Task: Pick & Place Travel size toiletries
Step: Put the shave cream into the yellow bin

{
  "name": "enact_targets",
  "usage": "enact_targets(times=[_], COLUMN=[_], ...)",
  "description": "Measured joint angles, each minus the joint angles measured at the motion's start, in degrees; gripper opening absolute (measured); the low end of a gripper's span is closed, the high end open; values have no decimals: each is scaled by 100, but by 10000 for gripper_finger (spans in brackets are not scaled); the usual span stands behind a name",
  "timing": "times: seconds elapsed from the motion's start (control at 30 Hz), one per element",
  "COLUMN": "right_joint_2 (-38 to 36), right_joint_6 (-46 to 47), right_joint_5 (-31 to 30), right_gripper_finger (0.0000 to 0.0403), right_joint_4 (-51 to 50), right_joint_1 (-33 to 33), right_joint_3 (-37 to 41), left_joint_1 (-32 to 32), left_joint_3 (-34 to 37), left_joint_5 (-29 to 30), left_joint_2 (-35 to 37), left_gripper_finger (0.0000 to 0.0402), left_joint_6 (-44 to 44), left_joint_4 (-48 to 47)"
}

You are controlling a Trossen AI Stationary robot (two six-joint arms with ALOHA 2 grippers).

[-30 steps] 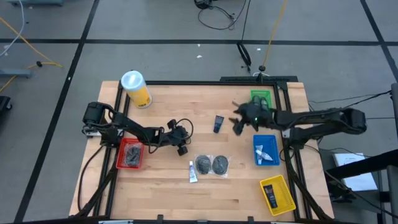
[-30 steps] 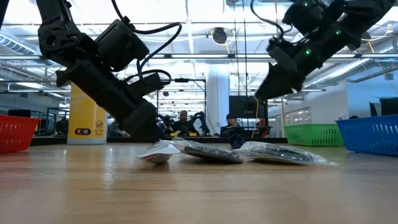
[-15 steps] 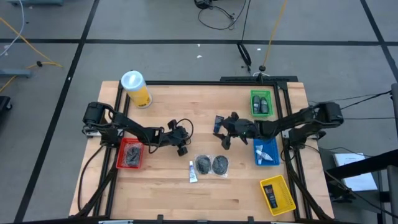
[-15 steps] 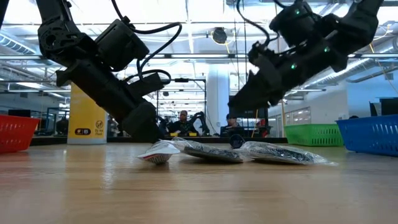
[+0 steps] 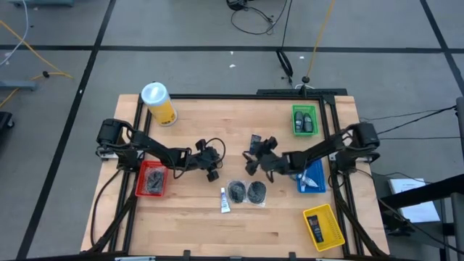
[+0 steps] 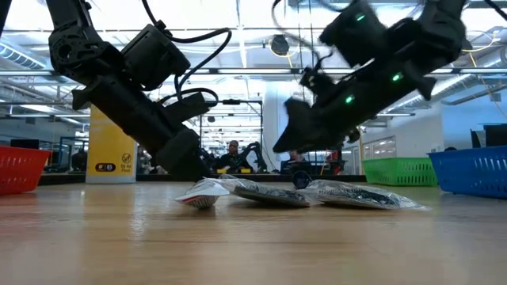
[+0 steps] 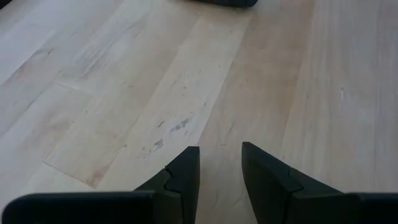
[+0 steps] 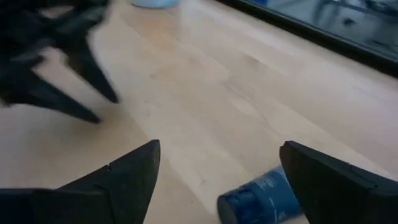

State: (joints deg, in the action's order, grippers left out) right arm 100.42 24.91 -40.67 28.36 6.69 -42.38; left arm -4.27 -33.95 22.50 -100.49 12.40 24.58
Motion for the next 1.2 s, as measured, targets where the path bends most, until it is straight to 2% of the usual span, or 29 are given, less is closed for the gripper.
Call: enact_targets(times=[0.17, 0.27, 0.57, 0.83, 1.0, 1.2], right_joint_2=[554, 760, 868, 851, 849, 831], right_joint_6=[607, 931, 2119, 2114, 1974, 1774], right_joint_5=[-659, -882, -546, -179, 25, 101], right_gripper_finger=[318, 318, 318, 313, 272, 191], right_joint_4=[-1215, -1584, -2550, -2379, -2023, -1869], right_joint_1=[-47, -173, -532, -544, -515, -439], right_joint_3=[-757, -1051, -1036, -769, -646, -556], left_joint_1=[0, 0, -27, -66, -66, -64], left_joint_3=[0, 0, 0, 0, 0, 0], left_joint_5=[-2, -3, -195, -205, -203, -203], left_joint_2=[0, 0, 2, 2, 2, 2], left_gripper_finger=[120, 120, 120, 120, 120, 120], left_joint_6=[18, 18, 39, 40, 35, 31], left_joint_4=[1, -43, -95, -91, -86, -84])
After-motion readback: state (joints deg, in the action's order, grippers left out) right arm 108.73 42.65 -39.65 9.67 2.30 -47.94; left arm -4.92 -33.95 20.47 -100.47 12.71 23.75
